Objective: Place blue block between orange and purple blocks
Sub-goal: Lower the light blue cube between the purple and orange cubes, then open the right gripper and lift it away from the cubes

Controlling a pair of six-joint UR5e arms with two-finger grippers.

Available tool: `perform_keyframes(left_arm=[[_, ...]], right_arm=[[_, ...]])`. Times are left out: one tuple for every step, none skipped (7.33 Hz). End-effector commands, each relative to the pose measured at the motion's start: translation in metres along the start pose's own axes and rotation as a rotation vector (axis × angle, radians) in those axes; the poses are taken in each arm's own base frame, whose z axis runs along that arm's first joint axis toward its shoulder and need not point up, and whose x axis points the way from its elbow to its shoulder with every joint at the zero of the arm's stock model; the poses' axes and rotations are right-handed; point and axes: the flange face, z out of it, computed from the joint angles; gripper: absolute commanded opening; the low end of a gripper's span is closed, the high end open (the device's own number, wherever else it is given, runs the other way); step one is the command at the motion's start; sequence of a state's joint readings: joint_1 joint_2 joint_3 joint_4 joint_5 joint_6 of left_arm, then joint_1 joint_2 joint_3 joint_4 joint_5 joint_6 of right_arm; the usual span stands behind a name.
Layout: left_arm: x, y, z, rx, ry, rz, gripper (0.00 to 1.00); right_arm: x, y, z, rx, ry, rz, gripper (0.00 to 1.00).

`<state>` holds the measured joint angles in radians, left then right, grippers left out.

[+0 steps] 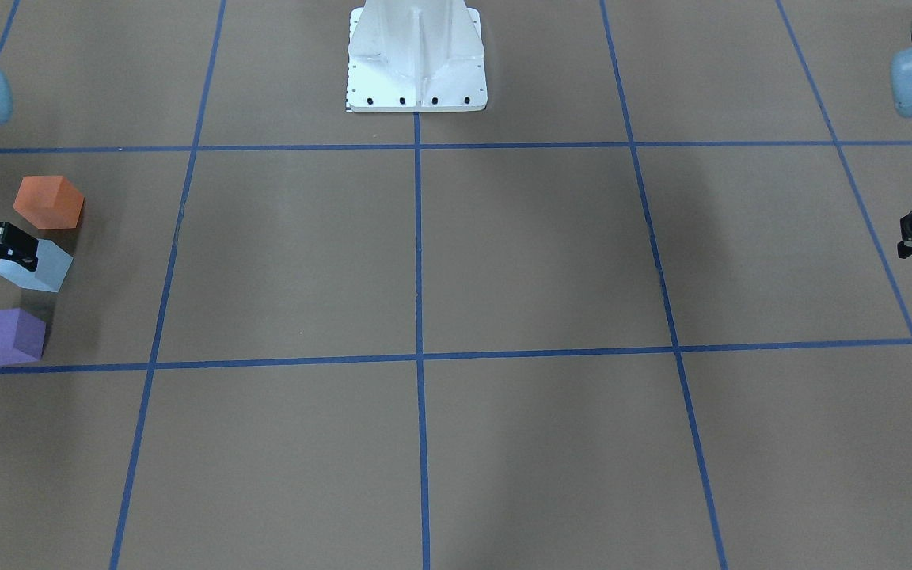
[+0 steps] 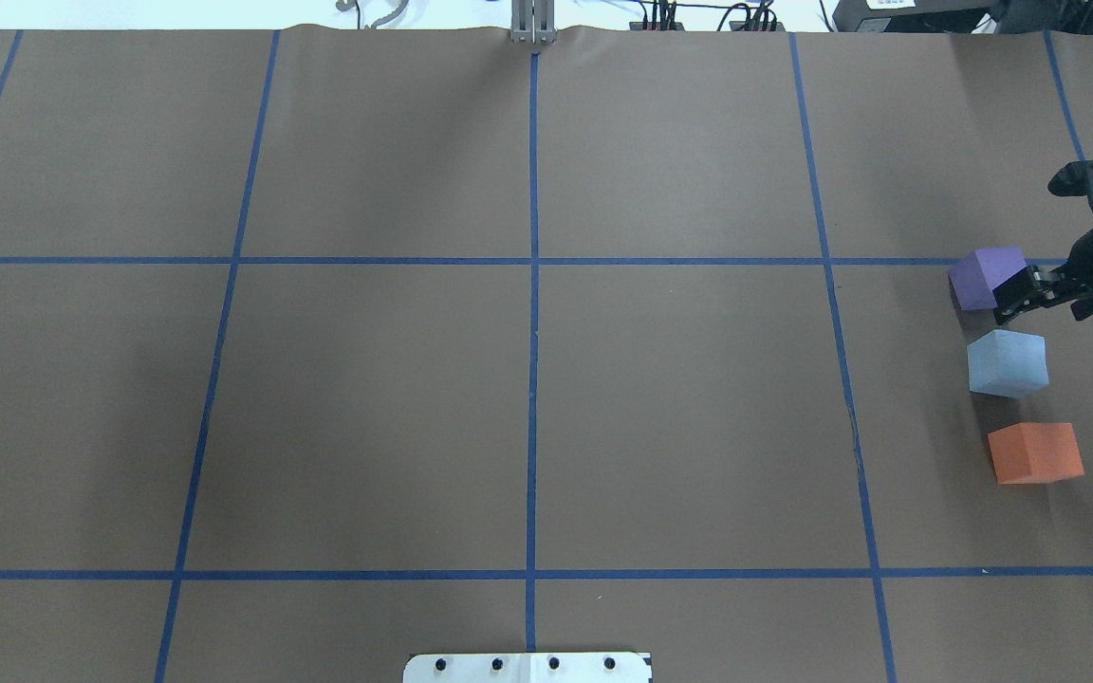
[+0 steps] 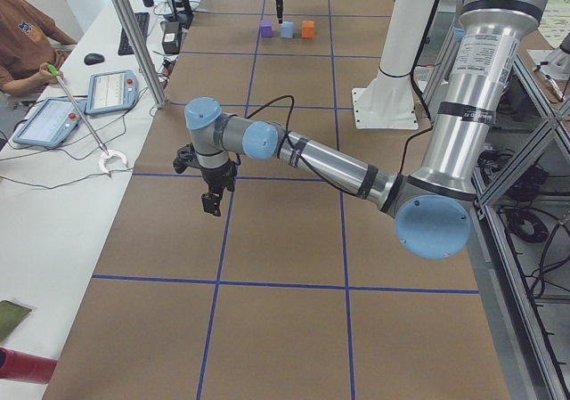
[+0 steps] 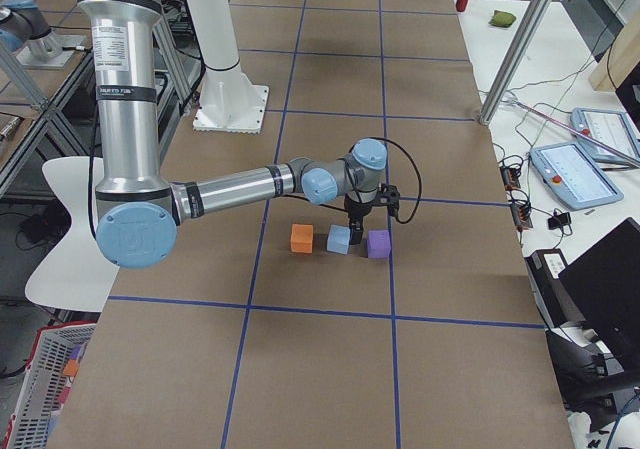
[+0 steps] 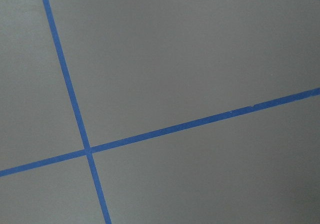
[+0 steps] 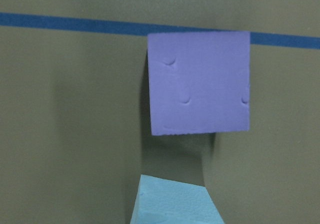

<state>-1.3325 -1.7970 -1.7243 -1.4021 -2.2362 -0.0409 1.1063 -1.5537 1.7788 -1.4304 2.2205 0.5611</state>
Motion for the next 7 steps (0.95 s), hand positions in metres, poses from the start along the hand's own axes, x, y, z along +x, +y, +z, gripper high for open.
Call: perform_keyframes(left_arm=[[-0.019, 0.002, -0.008, 0.008, -0.010, 0.033, 1.00], [-0.051, 0.006, -0.010, 0.004, -0.017, 0.051, 1.00], [-0.087, 0.014, -0.011, -0.002, -0.020, 0.087, 1.00], [-0.145, 0.050, -0.009, -0.008, -0.021, 0.120, 1.00], [-0.195, 0.096, -0.019, 0.024, -0.023, 0.056, 1.00], [-0.212, 0.123, -0.011, 0.028, -0.023, 0.011, 1.00], [-0.212, 0.132, -0.007, 0.043, -0.032, 0.010, 1.00]], right_arm=[[0.028, -0.001, -0.097, 0.085, -0.052, 0.057, 1.00], [0.056, 0.003, -0.128, 0.079, -0.064, 0.027, 1.00], [0.090, 0.006, -0.151, 0.077, -0.048, -0.033, 1.00], [0.128, 0.014, -0.159, 0.067, -0.033, -0.077, 1.00], [0.173, 0.031, -0.158, 0.064, -0.027, -0.125, 1.00], [0.198, 0.045, -0.149, 0.055, -0.030, -0.124, 1.00], [0.205, 0.044, -0.142, 0.039, -0.026, -0.110, 1.00]])
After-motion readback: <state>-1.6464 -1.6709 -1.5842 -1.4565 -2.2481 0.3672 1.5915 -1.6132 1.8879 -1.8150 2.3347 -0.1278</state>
